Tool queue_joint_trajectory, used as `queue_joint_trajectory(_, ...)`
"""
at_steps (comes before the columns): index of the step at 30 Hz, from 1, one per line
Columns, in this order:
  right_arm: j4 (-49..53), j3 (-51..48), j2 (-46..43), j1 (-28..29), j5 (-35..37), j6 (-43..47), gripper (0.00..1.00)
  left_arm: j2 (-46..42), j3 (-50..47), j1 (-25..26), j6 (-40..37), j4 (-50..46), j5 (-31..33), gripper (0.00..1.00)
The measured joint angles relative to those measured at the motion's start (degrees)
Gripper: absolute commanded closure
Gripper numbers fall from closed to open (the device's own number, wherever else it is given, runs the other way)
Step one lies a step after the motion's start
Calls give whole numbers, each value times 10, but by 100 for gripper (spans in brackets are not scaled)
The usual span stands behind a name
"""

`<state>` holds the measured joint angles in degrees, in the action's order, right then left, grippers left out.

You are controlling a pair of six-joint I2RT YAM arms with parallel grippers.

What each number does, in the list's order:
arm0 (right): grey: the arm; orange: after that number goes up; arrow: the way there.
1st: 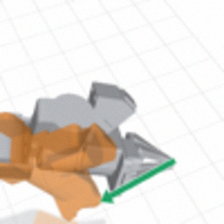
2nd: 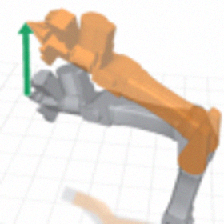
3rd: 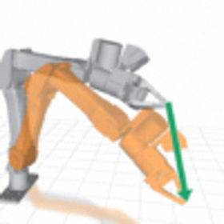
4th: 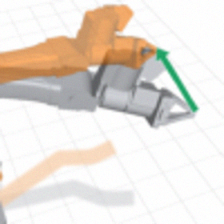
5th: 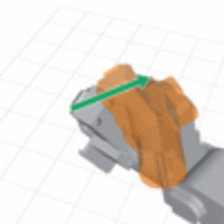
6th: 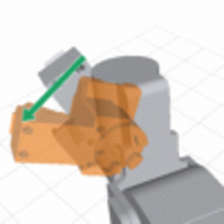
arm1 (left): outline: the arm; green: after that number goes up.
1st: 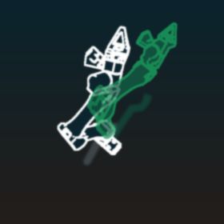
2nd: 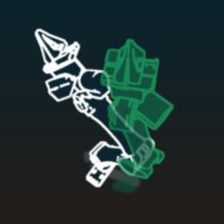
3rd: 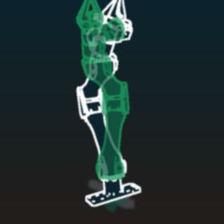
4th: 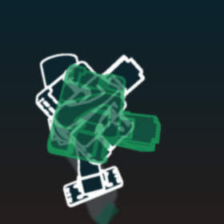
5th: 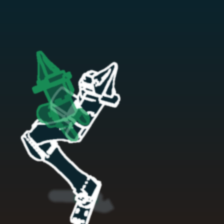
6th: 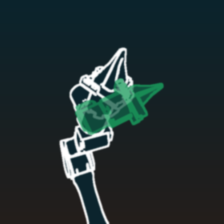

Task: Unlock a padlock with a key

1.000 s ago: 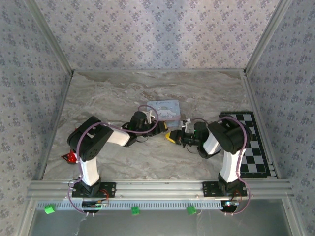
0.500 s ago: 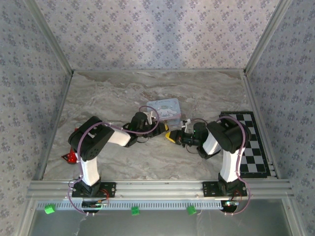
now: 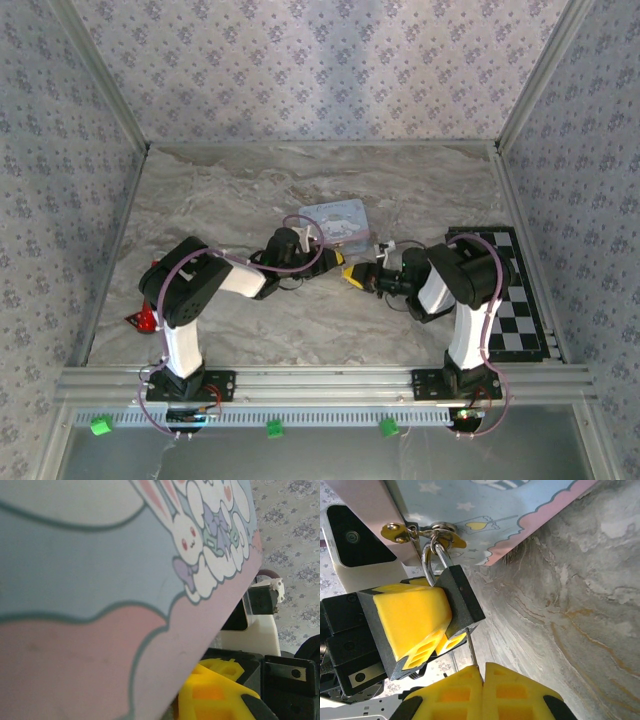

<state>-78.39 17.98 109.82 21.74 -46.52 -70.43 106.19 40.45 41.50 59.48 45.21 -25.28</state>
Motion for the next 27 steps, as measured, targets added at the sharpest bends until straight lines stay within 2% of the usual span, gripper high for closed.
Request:
queue_joint_trajectory(13, -7, -10, -7, -1, 30, -3, 100, 0, 0, 0, 9, 4, 6, 100)
queue_joint_trajectory(27, -3, -9, -40, 17, 93, -51, 100, 5, -28, 5, 86, 93, 54, 100)
